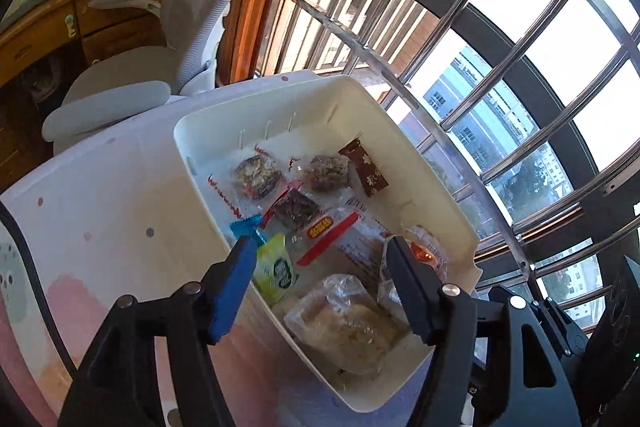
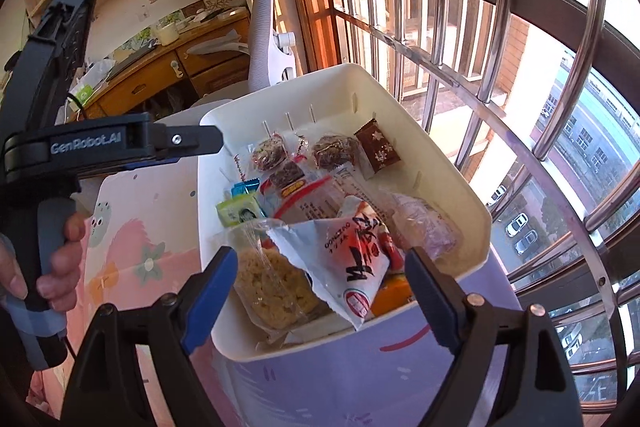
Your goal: Organize snacks
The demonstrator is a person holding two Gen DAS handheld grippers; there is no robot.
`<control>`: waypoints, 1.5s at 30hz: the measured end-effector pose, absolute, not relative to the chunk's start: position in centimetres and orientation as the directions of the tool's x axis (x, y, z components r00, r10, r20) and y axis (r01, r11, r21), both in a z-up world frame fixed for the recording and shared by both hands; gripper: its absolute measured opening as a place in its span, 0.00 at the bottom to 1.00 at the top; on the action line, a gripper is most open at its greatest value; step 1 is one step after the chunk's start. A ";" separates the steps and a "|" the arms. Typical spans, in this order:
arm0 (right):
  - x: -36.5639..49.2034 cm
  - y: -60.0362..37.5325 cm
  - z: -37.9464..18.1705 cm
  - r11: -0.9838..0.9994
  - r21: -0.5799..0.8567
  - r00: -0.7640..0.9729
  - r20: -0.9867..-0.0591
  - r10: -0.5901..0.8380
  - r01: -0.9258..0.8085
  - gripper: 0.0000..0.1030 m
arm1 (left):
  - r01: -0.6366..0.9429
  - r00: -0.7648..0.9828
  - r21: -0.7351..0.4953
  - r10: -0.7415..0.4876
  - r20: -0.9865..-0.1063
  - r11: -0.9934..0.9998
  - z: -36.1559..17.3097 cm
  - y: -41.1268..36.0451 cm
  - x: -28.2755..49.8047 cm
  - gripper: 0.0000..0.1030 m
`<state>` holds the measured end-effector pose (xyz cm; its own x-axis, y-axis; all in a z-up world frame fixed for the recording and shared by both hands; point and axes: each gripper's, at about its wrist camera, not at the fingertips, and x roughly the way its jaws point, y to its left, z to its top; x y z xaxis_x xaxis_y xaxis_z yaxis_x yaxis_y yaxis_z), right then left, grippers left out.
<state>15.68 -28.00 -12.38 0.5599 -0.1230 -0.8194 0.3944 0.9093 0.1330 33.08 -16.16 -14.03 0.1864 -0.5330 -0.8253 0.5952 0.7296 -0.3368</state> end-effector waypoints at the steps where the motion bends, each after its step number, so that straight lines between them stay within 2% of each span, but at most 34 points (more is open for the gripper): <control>1: 15.4 -28.0 -12.2 0.913 0.131 0.561 -0.819 -0.120 0.386 0.85 | 0.569 0.200 -0.318 -0.503 -0.841 0.758 -14.0 -15.5 32.3 0.66; 9: 11.2 -26.9 -11.5 0.927 0.168 0.557 -0.829 -0.051 0.334 0.86 | 0.352 0.279 -0.295 -0.400 -0.873 0.889 -13.2 -7.2 22.5 0.66; 12: 8.7 -25.8 -11.1 0.943 0.163 0.544 -0.839 -0.024 0.292 0.86 | 0.289 0.348 -0.288 -0.380 -0.857 0.913 -11.6 -4.1 17.9 0.66; 17: 4.9 -23.9 -10.1 0.960 0.168 0.511 -0.859 0.030 0.226 0.86 | 0.218 0.428 -0.226 -0.301 -0.852 0.949 -9.0 -0.7 11.1 0.67; 23: 0.5 -22.1 -7.9 0.967 0.203 0.468 -0.877 0.111 0.151 0.86 | 0.163 0.427 -0.245 -0.292 -0.856 0.956 -6.8 2.3 4.6 0.70; 28: -1.9 -21.7 -7.0 0.970 0.216 0.416 -0.897 0.151 0.114 0.87 | 0.153 0.435 -0.209 -0.255 -0.863 0.966 -5.4 2.6 1.2 0.72; 33: -3.2 -22.2 -5.5 0.967 0.232 0.397 -0.901 0.173 0.104 0.87 | 0.158 0.367 -0.285 -0.324 -0.872 0.945 -5.2 1.1 0.3 0.75; 40: -3.6 -23.3 -3.2 0.974 0.220 0.395 -0.901 0.180 0.058 0.91 | 0.163 0.367 -0.270 -0.312 -0.876 0.949 -4.3 -2.0 0.4 0.76; 45: -3.1 -24.4 -1.2 0.975 0.222 0.415 -0.890 0.190 0.028 0.91 | 0.142 0.407 -0.233 -0.272 -0.872 0.962 -2.4 -4.3 1.2 0.86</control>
